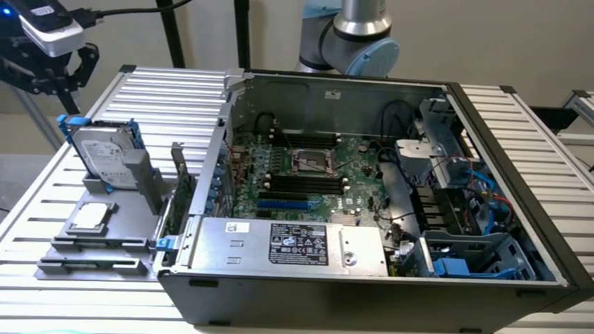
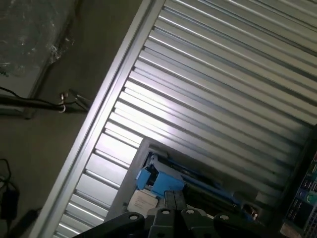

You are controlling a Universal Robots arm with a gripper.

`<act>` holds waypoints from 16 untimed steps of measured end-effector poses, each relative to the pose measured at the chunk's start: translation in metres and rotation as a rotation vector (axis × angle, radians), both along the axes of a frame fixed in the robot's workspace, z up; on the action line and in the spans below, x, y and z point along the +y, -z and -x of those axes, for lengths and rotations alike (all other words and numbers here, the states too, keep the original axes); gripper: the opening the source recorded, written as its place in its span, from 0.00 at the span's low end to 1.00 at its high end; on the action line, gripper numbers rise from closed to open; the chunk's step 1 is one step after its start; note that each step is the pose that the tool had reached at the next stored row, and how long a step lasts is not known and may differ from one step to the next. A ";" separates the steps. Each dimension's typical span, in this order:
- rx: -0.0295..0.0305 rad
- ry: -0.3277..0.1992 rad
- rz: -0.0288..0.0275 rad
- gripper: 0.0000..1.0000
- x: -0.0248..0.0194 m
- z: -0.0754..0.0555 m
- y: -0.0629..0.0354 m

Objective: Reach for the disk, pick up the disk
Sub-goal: 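Pick up the disk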

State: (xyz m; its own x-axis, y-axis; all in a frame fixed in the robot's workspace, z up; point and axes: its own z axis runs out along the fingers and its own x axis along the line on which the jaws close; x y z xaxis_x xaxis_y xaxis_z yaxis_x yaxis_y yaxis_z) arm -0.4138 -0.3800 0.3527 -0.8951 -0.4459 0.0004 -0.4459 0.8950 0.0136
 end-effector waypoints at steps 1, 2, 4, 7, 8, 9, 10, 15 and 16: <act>0.0001 -0.018 0.0000 0.11 0.0000 0.000 0.0000; 0.0000 -0.036 -0.0002 0.11 0.0000 0.000 0.0000; 0.0000 -0.073 -0.0003 0.11 0.0000 0.000 0.0000; 0.0000 -0.128 -0.0006 0.11 0.0000 0.000 0.0000; 0.0001 -0.146 -0.0006 0.11 0.0000 0.000 0.0000; 0.0000 -0.164 -0.0007 0.11 0.0000 0.000 0.0000; 0.0000 -0.182 -0.0007 0.11 0.0000 0.000 0.0000; 0.0001 -0.273 -0.0008 0.11 0.0000 0.000 0.0000; 0.0001 -0.291 -0.0008 0.11 0.0000 0.000 0.0000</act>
